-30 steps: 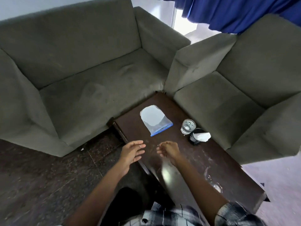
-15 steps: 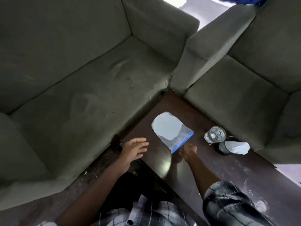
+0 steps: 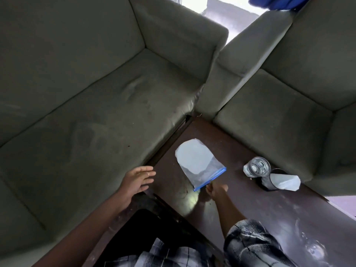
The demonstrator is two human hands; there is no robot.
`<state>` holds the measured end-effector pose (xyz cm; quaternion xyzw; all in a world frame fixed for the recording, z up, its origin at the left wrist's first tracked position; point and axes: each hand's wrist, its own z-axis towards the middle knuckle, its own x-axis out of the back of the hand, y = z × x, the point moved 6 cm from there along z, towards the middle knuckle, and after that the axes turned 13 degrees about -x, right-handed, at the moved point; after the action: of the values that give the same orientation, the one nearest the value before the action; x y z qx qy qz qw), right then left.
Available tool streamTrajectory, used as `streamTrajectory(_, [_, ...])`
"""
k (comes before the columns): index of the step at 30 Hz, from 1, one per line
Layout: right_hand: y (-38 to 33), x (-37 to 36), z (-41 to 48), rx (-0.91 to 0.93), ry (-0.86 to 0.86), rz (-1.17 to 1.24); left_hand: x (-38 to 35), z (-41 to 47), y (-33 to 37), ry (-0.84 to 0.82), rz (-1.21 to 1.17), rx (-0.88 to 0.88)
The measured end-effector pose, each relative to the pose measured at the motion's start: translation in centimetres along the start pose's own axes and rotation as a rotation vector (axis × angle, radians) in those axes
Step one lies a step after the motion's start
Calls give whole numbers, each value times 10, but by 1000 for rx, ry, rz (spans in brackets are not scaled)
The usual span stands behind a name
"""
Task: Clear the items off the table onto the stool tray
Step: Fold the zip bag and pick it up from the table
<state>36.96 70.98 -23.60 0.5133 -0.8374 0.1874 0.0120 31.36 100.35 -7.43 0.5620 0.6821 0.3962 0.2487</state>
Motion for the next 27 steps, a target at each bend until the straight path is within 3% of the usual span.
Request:
streamTrajectory(7, [4, 11, -22, -53, -46, -60, -13, -28, 29, -96, 76, -52])
streamTrajectory(14, [16, -23, 10, -24, -120, -106, -8, -17, -7, -53, 65, -41])
streamTrajectory(19, [15, -23, 16, 24, -39, -104, -3, -16, -8, -20, 70, -57])
streamTrajectory(21, [6, -16, 0, 100, -27, -217, -10, -22, 6, -47, 102, -80])
streamTrajectory(27, [-58, 34, -96, 600, 15, -658, -74, -49, 72, -240, 172, -143])
